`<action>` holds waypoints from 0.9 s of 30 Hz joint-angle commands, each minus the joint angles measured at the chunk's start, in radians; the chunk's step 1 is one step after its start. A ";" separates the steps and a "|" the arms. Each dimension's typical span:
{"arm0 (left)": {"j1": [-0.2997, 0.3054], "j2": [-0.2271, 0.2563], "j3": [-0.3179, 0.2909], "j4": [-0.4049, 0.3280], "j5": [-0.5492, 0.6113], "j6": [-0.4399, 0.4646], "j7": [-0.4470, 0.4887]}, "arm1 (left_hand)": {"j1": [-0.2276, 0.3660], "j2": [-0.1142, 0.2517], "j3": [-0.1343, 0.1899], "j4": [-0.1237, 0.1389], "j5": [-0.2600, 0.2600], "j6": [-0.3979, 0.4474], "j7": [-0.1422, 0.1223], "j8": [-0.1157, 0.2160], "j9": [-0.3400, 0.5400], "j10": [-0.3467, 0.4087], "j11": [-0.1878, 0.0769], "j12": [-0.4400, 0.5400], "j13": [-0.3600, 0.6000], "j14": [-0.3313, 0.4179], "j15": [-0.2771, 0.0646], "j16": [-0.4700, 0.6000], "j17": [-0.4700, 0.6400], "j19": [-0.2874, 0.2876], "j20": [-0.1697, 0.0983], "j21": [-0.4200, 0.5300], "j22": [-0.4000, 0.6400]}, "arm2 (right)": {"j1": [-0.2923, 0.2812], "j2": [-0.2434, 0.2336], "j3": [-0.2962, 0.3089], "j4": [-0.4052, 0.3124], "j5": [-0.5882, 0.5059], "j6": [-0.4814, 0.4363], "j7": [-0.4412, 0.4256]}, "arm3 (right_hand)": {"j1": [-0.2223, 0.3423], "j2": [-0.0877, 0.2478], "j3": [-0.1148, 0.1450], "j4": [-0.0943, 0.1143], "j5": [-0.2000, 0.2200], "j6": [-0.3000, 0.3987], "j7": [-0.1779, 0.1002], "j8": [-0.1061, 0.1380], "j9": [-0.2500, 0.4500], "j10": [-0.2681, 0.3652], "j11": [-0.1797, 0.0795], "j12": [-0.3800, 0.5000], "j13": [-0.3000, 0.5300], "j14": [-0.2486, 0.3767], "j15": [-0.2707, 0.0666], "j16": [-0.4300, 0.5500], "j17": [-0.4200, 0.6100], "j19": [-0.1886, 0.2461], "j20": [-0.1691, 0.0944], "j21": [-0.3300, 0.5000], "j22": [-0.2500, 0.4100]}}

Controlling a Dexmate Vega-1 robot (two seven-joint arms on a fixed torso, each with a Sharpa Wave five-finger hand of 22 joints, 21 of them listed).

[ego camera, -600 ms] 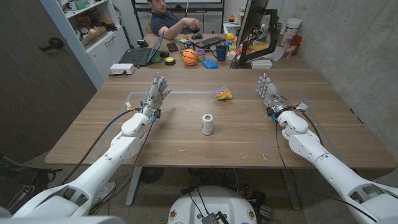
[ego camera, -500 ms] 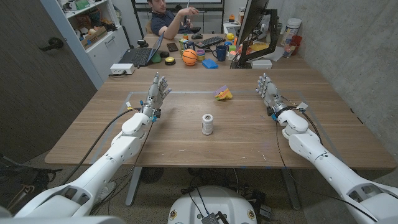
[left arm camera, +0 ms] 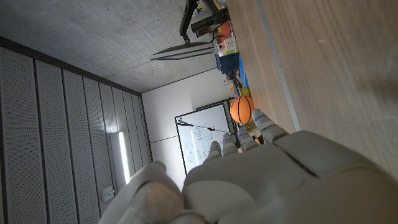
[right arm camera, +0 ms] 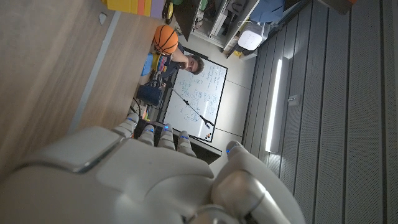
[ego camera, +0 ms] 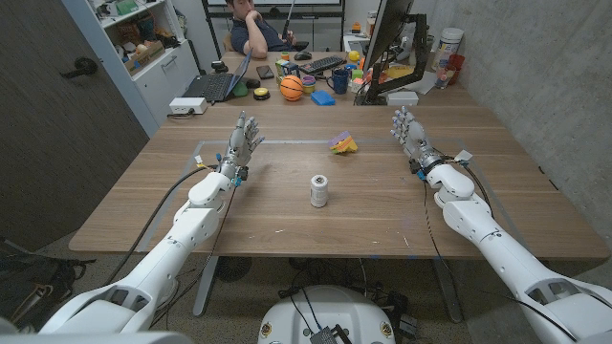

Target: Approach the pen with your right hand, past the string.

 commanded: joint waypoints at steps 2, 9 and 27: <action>-0.005 -0.055 -0.058 0.030 0.070 0.017 -0.048 | 0.000 0.043 -0.007 0.001 0.006 -0.033 -0.002 0.006 0.002 -0.003 0.000 0.007 0.002 -0.009 0.001 0.005 0.003 -0.002 0.008 0.006 0.004 | 0.027 -0.003 0.010 -0.087 -0.172 0.079 0.008 | 0.014 0.006 0.004 -0.010 0.006 0.029 -0.009 0.014 0.004 0.025 0.004 0.011 0.003 0.007 0.001 0.012 0.002 0.021 -0.002 0.009 0.002; -0.013 -0.076 -0.077 0.054 0.085 0.010 -0.076 | 0.000 0.044 -0.010 0.001 0.007 -0.033 -0.002 0.006 0.002 -0.003 -0.001 0.007 0.002 -0.009 0.000 0.005 0.003 -0.002 0.007 0.006 0.004 | 0.007 -0.046 0.014 -0.211 -0.449 0.067 -0.179 | 0.042 -0.022 -0.007 -0.035 0.006 0.068 -0.025 0.015 0.002 0.067 -0.005 0.016 0.001 0.086 0.010 0.028 0.001 0.089 0.033 0.026 -0.003; -0.045 -0.112 -0.103 0.126 0.119 -0.010 -0.112 | 0.001 0.045 -0.017 0.000 0.009 -0.033 -0.004 0.006 0.002 -0.002 -0.001 0.007 0.002 -0.009 0.000 0.005 0.003 -0.002 0.007 0.005 0.004 | -0.045 -0.108 0.048 -0.466 -1.030 -0.067 -0.482 | 0.079 -0.092 -0.037 -0.078 0.002 0.049 -0.043 -0.002 0.002 0.057 -0.031 0.003 0.001 0.100 -0.012 0.007 0.001 0.107 0.092 0.016 -0.008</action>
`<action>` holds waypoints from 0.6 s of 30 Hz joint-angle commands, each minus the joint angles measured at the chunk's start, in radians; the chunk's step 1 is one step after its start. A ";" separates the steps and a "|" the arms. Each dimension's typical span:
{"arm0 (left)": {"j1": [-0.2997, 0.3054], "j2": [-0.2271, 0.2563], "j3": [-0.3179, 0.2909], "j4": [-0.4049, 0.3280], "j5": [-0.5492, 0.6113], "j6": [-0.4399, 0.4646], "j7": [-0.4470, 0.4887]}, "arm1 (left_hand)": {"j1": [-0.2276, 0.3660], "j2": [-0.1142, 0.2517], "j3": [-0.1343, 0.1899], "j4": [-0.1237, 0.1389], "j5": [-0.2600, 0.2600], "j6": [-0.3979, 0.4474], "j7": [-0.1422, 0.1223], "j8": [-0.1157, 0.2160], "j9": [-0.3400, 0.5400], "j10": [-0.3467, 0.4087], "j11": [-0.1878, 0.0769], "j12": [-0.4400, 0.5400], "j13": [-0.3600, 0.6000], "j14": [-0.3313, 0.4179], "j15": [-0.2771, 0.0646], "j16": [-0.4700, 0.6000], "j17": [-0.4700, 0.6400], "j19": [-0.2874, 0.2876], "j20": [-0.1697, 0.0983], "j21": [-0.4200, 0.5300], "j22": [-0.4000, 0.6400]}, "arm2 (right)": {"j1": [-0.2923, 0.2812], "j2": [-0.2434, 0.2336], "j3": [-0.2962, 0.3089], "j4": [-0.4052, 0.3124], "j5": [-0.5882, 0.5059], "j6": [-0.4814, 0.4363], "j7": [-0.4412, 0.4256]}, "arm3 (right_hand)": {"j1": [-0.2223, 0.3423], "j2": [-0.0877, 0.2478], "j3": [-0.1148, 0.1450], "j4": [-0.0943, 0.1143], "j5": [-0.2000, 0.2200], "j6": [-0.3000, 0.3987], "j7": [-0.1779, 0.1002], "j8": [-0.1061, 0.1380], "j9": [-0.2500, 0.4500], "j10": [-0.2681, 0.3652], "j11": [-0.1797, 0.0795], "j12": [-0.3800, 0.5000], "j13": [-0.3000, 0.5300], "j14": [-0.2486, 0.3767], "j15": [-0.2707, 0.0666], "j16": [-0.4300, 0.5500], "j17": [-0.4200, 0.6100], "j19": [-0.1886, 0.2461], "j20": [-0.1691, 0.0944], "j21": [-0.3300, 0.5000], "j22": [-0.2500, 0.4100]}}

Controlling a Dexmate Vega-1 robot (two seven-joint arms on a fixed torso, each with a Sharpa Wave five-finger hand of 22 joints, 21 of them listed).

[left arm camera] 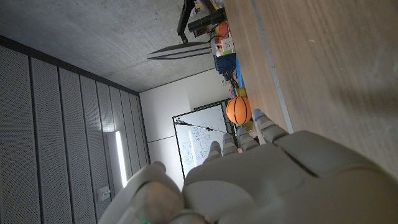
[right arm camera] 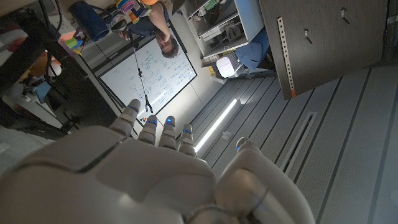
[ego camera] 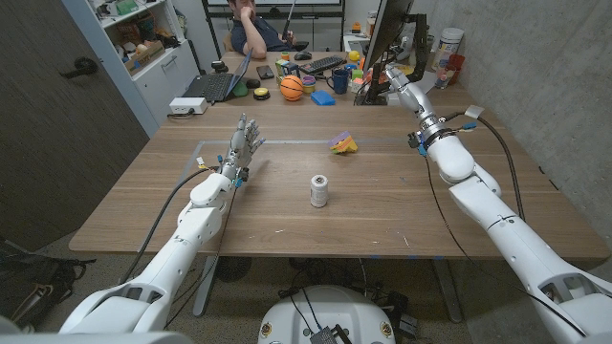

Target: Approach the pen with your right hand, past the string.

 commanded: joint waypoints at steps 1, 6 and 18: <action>-0.024 -0.027 -0.014 0.048 0.024 -0.018 -0.033 | 0.001 0.045 -0.007 0.003 0.005 -0.033 -0.004 0.006 0.002 -0.003 0.000 0.003 0.002 -0.009 0.001 0.005 0.003 -0.002 0.008 0.005 0.004 | -0.032 -0.044 0.011 -0.196 -0.407 -0.140 -0.188 | 0.009 -0.026 -0.007 -0.014 0.001 -0.014 -0.009 -0.010 0.003 -0.019 -0.013 -0.007 0.004 -0.013 -0.009 -0.014 0.001 -0.014 0.021 -0.012 0.000; -0.031 -0.032 -0.012 0.059 0.032 -0.025 -0.044 | 0.001 0.046 -0.010 0.003 0.006 -0.034 -0.004 0.006 0.002 -0.003 -0.002 0.004 0.002 -0.009 0.000 0.005 0.003 -0.002 0.008 0.005 0.004 | -0.035 -0.042 0.000 -0.241 -0.529 -0.207 -0.258 | 0.011 -0.041 -0.017 -0.019 -0.001 -0.022 -0.013 -0.013 0.003 -0.032 -0.018 -0.011 0.004 -0.023 -0.014 -0.021 0.002 -0.024 0.023 -0.020 0.000; -0.037 -0.040 -0.018 0.086 0.027 -0.055 -0.078 | 0.001 0.046 -0.014 0.002 0.007 -0.033 -0.006 0.007 0.002 -0.002 -0.002 0.004 0.002 -0.008 0.000 0.005 0.003 -0.002 0.008 0.004 0.004 | -0.014 -0.040 -0.035 -0.307 -0.775 -0.404 -0.381 | 0.005 -0.075 -0.042 -0.025 -0.006 -0.019 -0.061 -0.010 0.005 -0.030 -0.048 -0.007 0.005 -0.023 -0.024 -0.025 0.003 -0.045 0.031 -0.036 -0.001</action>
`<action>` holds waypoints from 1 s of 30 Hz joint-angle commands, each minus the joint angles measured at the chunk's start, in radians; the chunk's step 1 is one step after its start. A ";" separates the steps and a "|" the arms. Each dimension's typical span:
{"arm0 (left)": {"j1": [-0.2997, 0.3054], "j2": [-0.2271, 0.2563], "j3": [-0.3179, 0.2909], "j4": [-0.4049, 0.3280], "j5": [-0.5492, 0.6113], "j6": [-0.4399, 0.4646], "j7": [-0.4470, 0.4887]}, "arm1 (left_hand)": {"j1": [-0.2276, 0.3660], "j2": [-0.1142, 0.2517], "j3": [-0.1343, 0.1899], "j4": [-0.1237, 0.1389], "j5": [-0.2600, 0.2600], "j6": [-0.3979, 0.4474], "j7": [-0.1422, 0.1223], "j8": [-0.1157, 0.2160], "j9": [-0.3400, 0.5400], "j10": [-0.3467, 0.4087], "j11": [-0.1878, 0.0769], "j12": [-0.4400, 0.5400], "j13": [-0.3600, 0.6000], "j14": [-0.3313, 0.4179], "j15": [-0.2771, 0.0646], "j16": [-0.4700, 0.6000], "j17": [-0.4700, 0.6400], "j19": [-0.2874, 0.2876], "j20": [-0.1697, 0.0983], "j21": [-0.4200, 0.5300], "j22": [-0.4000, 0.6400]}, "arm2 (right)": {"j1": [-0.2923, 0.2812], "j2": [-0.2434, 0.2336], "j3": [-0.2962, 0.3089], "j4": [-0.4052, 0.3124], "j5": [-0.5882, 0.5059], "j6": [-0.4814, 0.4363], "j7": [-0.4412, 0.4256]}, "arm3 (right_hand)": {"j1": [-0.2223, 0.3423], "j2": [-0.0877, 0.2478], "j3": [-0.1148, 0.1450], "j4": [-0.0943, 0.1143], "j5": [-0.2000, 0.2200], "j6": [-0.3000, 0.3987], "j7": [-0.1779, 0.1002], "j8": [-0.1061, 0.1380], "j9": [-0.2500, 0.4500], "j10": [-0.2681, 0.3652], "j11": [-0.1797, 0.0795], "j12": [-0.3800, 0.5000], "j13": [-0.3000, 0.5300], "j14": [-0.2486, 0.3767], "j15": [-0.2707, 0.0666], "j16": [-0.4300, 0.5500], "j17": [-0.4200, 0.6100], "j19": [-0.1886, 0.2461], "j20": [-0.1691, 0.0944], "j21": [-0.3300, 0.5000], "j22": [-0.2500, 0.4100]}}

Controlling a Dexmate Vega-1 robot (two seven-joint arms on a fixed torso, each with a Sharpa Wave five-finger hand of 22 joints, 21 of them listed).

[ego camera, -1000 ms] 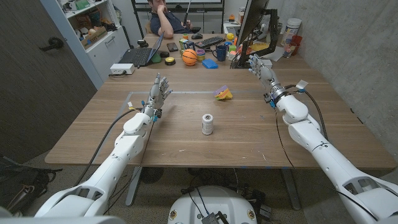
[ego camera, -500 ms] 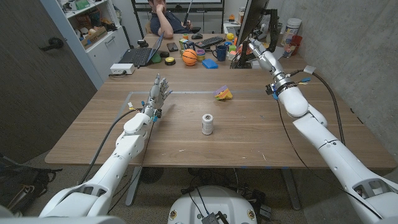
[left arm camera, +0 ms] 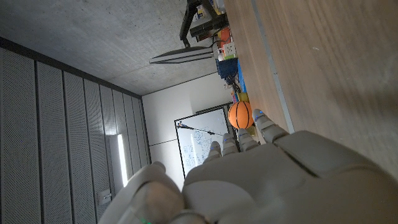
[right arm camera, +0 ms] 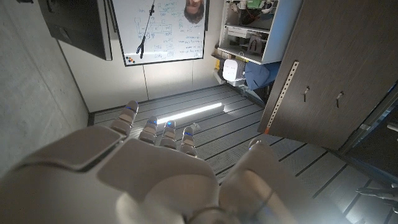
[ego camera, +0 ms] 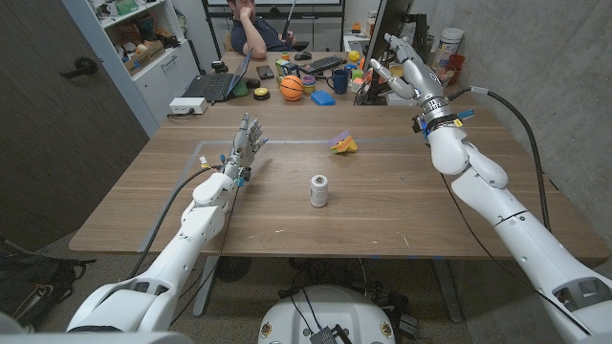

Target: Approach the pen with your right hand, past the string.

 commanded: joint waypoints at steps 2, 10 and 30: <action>-0.009 -0.010 -0.007 0.027 0.006 -0.039 -0.048 | 0.001 0.046 -0.007 0.002 0.007 -0.032 -0.009 0.007 0.002 -0.002 -0.002 0.004 0.003 -0.008 0.000 0.006 0.003 -0.002 0.008 0.005 0.004 | 0.016 -0.009 -0.050 -0.145 -0.284 -0.206 -0.149 | -0.002 -0.023 -0.015 -0.002 -0.003 0.015 -0.044 0.007 0.005 0.006 -0.027 0.008 0.002 0.013 -0.007 0.001 0.003 -0.008 0.003 -0.010 -0.001; -0.012 -0.018 -0.001 0.031 -0.002 -0.059 -0.078 | 0.001 0.047 -0.012 0.002 0.009 -0.028 -0.023 0.008 0.002 -0.001 -0.003 0.004 0.002 -0.005 0.003 0.006 0.003 0.000 0.012 0.005 0.004 | 0.047 0.007 -0.108 -0.123 -0.458 -0.358 -0.261 | 0.012 -0.021 -0.017 -0.010 -0.003 0.059 -0.082 0.022 0.006 0.031 -0.035 0.019 0.002 0.051 -0.014 0.006 0.002 0.015 0.003 -0.008 -0.002; 0.001 -0.013 0.011 -0.013 -0.024 -0.076 -0.127 | 0.002 0.048 -0.021 0.002 0.011 -0.024 -0.023 0.009 0.002 0.004 -0.006 0.006 0.002 -0.002 0.002 0.007 0.003 0.001 0.013 0.005 0.004 | 0.167 0.015 -0.141 -0.050 -0.469 -0.615 -0.099 | 0.063 -0.067 -0.039 -0.049 0.000 -0.052 -0.030 -0.006 0.011 -0.034 -0.017 0.003 0.004 0.028 0.023 -0.014 0.004 -0.011 0.005 -0.036 -0.010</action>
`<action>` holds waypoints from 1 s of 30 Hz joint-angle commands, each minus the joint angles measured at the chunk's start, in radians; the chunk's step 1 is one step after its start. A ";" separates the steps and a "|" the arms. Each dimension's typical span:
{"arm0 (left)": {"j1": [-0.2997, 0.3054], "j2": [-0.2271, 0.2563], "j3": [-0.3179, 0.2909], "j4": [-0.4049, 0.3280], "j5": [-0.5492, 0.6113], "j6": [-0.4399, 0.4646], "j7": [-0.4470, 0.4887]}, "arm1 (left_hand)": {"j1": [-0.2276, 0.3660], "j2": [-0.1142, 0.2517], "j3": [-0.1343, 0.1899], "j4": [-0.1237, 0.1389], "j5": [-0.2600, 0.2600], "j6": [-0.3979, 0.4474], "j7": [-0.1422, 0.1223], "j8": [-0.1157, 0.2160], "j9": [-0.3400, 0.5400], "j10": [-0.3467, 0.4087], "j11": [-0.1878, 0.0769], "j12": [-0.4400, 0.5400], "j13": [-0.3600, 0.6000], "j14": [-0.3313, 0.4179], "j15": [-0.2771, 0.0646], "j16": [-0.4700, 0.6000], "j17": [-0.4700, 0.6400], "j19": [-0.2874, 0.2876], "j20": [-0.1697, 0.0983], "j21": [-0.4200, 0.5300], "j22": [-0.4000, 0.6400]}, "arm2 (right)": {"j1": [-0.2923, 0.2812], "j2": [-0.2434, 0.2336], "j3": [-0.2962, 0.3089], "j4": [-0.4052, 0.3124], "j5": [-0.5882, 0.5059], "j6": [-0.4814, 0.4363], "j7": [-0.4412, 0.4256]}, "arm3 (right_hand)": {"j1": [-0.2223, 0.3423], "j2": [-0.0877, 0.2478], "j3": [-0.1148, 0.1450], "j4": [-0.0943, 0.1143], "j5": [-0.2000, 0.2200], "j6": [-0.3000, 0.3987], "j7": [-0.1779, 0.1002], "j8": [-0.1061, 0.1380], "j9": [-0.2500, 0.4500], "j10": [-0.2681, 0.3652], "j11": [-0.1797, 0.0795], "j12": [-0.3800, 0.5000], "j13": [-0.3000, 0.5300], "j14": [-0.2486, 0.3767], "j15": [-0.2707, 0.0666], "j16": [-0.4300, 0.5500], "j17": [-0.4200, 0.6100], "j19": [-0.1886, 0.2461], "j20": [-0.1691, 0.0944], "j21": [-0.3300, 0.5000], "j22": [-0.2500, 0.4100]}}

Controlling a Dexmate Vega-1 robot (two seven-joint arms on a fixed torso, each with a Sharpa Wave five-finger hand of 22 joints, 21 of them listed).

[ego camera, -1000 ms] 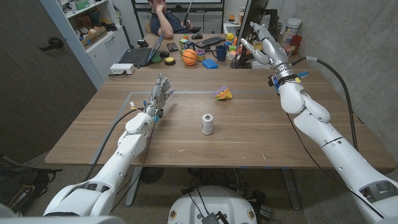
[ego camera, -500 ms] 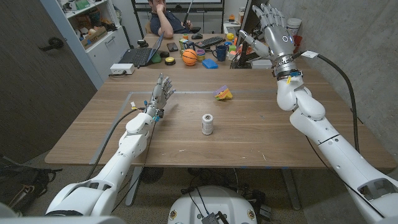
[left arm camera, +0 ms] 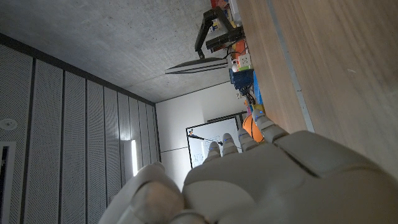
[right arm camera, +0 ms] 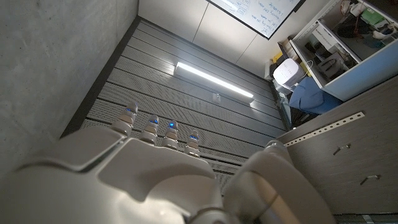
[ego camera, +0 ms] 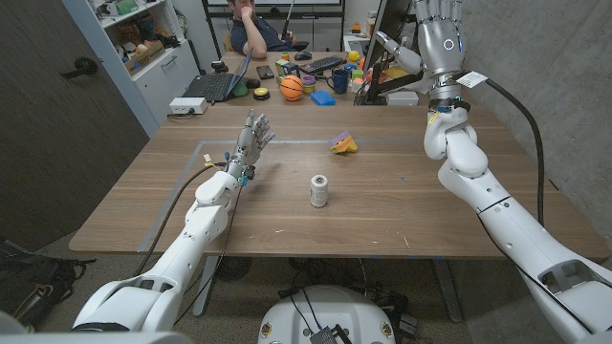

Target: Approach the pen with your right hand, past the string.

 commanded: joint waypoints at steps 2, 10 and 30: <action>0.008 0.004 0.007 -0.021 -0.015 -0.014 -0.035 | 0.002 0.048 -0.008 0.002 0.007 -0.019 -0.004 0.010 0.002 0.001 -0.003 0.006 0.003 -0.002 0.002 0.007 0.003 0.001 0.013 0.005 0.004 | 0.080 0.003 -0.026 0.038 -0.012 -0.190 0.182 | 0.016 -0.001 -0.001 -0.013 0.006 -0.007 -0.008 0.000 0.004 -0.019 0.000 -0.003 0.005 -0.002 0.015 -0.003 0.002 -0.005 0.002 -0.003 0.000; 0.010 0.007 0.014 -0.028 -0.023 -0.018 -0.055 | 0.003 0.048 -0.011 0.002 0.008 -0.019 -0.003 0.009 0.002 0.003 -0.005 0.006 0.003 0.000 0.002 0.007 0.003 0.000 0.012 0.004 0.004 | 0.112 0.003 -0.040 0.086 -0.005 -0.290 0.240 | 0.051 0.004 -0.002 -0.030 0.024 -0.081 0.025 -0.008 0.006 -0.053 -0.004 -0.004 0.006 -0.022 0.029 -0.007 0.002 0.017 0.003 0.000 0.002; 0.030 0.019 0.024 -0.072 -0.014 -0.005 -0.035 | 0.003 0.048 -0.021 0.001 0.011 -0.016 0.004 0.010 0.002 0.003 -0.010 0.006 0.003 0.001 -0.001 0.007 0.002 0.001 0.012 0.004 0.003 | 0.138 -0.018 -0.056 0.187 0.127 -0.438 0.339 | 0.058 0.004 -0.020 -0.032 0.035 -0.092 -0.009 0.005 0.005 -0.075 0.002 0.002 0.005 -0.013 0.042 -0.001 0.001 0.046 0.003 0.005 0.003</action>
